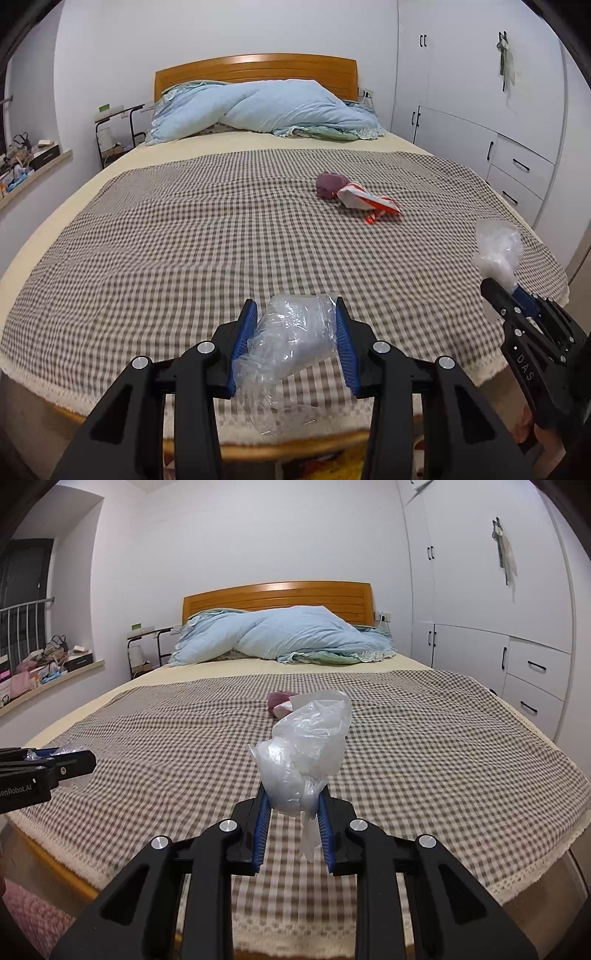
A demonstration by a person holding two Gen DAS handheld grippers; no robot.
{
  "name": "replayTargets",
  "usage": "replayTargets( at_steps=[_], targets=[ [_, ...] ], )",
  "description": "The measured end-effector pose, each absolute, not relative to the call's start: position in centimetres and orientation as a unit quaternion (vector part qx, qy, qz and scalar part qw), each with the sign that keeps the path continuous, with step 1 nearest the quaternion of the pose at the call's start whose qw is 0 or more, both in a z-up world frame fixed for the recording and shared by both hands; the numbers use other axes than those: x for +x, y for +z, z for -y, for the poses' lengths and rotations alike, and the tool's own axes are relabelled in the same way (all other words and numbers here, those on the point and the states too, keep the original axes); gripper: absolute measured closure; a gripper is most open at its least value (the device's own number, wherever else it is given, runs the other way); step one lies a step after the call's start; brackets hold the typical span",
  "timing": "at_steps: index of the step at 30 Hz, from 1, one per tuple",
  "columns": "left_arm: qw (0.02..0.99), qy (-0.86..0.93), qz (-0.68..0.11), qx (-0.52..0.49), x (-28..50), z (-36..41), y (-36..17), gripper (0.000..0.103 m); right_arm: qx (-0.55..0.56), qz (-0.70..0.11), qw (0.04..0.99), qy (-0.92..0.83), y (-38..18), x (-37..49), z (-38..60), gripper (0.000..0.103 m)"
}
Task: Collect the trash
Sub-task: 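Carry the clear wrapper with the left tool while the right tool carries the plastic bag to the wastebasket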
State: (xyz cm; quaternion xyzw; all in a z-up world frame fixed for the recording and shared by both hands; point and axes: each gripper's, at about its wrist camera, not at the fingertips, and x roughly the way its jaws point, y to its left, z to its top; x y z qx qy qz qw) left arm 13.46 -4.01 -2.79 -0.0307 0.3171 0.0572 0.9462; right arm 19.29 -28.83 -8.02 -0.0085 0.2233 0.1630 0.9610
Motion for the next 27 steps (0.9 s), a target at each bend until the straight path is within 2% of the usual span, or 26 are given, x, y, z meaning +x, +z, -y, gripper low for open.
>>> replayTargets(
  at_steps=[27],
  targets=[
    [0.927,0.029,-0.373,-0.034,4.9,5.0,-9.0,0.064,-0.034,-0.255,0.945,0.203,-12.4,9.6,28.8,0.079]
  ],
)
